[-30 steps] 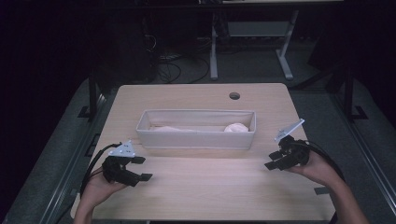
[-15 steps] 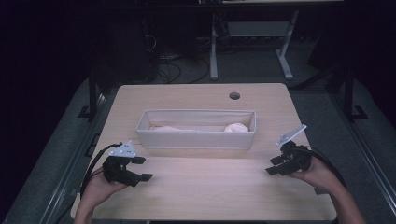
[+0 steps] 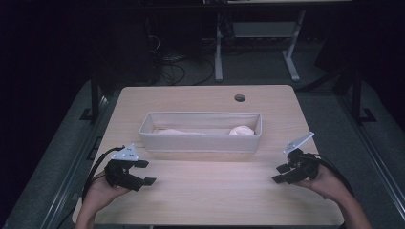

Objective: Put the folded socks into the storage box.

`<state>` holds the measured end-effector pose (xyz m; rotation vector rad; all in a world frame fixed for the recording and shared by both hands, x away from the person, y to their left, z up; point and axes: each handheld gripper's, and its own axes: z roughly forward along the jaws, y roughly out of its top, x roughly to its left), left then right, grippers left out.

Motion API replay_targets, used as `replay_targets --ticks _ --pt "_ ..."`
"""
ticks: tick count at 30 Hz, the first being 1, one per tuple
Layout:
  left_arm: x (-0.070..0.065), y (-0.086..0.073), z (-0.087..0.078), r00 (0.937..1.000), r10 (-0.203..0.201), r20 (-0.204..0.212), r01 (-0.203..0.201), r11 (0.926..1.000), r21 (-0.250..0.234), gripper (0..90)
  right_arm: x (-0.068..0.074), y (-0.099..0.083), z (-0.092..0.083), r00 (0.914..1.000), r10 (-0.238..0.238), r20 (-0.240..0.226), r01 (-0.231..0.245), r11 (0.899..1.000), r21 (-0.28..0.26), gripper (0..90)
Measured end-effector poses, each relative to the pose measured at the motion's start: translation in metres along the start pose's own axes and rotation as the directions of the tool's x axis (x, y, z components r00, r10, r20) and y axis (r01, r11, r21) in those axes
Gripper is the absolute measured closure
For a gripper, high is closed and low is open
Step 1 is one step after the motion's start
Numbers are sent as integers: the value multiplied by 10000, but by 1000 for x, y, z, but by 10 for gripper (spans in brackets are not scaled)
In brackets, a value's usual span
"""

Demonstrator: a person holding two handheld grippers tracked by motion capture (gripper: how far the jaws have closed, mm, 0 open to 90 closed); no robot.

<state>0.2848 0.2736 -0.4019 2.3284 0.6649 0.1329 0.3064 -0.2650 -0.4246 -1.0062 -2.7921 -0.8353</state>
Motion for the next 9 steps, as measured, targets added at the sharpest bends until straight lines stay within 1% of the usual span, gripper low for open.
replay_targets --ticks 9 --pt "-1 0 1 10000 16 -3 -16 10000 -10 283 8 -7 1 10000 -58 -49 58 10000 -29 467"
